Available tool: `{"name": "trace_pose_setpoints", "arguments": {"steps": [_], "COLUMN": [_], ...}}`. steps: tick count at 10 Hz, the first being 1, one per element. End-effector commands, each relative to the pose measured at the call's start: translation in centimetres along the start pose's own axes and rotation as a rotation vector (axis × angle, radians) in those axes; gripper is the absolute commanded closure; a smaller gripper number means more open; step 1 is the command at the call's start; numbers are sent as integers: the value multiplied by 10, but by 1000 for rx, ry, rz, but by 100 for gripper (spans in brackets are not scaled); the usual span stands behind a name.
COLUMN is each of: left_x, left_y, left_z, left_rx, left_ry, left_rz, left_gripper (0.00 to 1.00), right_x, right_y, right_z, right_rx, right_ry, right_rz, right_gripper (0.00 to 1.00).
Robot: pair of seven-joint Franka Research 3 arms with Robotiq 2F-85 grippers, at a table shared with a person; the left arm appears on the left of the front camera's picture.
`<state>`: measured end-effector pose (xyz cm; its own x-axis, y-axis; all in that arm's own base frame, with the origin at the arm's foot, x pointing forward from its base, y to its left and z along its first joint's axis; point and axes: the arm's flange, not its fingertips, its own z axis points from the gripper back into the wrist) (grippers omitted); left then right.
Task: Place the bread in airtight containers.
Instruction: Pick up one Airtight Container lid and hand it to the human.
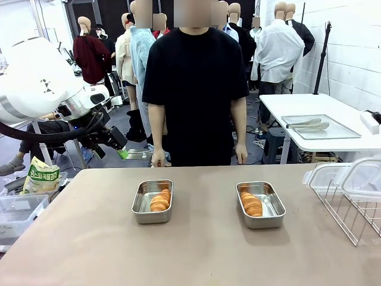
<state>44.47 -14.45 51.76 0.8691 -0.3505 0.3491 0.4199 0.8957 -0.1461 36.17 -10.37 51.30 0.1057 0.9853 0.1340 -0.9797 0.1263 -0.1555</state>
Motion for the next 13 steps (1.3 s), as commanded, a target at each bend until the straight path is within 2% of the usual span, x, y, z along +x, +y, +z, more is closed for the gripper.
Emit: {"name": "trace_pose_setpoints", "arguments": {"steps": [1, 3, 5, 9, 11, 13], "left_x": [1, 1, 1, 1, 1, 1], "left_y": [0, 0, 0, 0, 0, 0], "left_z": [1, 1, 1, 1, 1, 1], "left_rx": [0, 0, 0, 0, 0, 0], "left_ry": [-3, -3, -3, -3, -3, -3], "left_rz": [0, 0, 0, 0, 0, 0], "left_gripper": [0, 0, 0, 0, 0, 0], "right_x": [7, 18, 48, 139, 165, 188], "right_y": [5, 9, 7, -27, -40, -67], "right_z": [13, 41, 75, 121, 127, 118], "right_rx": [11, -46, -150, -377, -471, -491], "right_ry": [15, -26, -60, -143, -173, -197], "right_rz": [-3, 52, 159, 471, 559, 605], "right_gripper": [100, 100, 100, 100, 100, 100]}}
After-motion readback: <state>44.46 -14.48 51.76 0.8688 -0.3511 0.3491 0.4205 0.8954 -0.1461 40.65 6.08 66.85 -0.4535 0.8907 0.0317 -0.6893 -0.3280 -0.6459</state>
